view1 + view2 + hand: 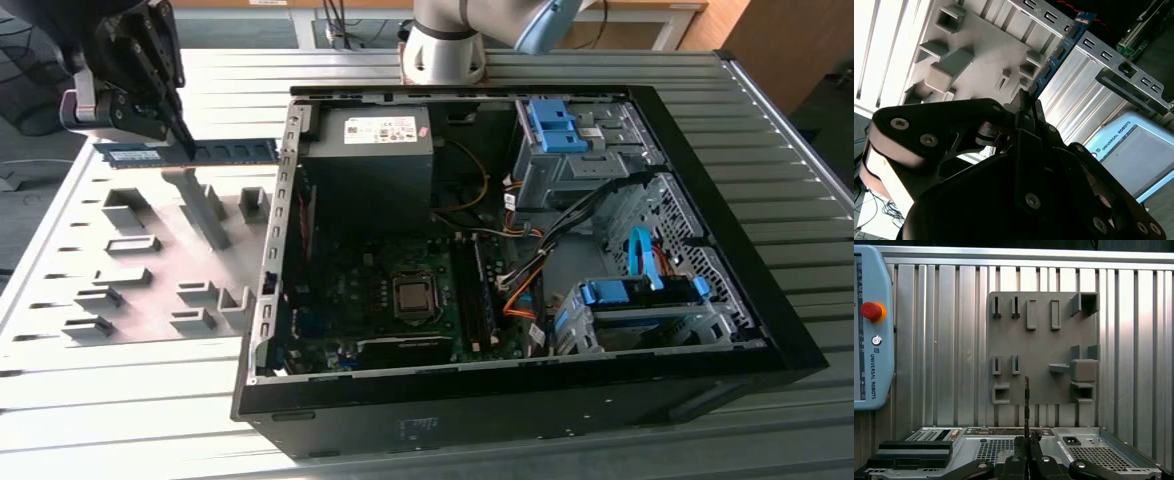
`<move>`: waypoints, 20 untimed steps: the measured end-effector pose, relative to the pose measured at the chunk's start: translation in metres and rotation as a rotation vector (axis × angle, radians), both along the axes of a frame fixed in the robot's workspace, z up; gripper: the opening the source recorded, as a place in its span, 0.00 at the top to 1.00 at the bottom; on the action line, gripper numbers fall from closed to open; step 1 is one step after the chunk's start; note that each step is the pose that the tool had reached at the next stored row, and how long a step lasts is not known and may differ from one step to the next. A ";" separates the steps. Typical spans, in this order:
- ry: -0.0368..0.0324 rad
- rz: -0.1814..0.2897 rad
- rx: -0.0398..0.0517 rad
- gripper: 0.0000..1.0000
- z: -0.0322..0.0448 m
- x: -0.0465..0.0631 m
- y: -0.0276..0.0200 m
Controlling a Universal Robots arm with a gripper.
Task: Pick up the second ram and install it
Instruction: 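Pick up the second ram and move it above second insertion slot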
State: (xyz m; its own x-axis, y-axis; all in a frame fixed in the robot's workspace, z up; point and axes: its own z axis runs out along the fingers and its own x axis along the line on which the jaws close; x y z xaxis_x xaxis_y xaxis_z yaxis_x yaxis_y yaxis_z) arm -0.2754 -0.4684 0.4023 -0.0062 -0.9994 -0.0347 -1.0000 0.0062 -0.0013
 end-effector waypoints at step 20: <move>0.0000 0.000 0.0000 0.86 0.0000 0.006 0.0000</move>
State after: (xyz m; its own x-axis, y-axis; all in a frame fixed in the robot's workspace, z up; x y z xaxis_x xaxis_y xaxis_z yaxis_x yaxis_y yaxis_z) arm -0.2694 -0.4684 0.4023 -0.0062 -0.9994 -0.0347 -1.0000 0.0062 -0.0013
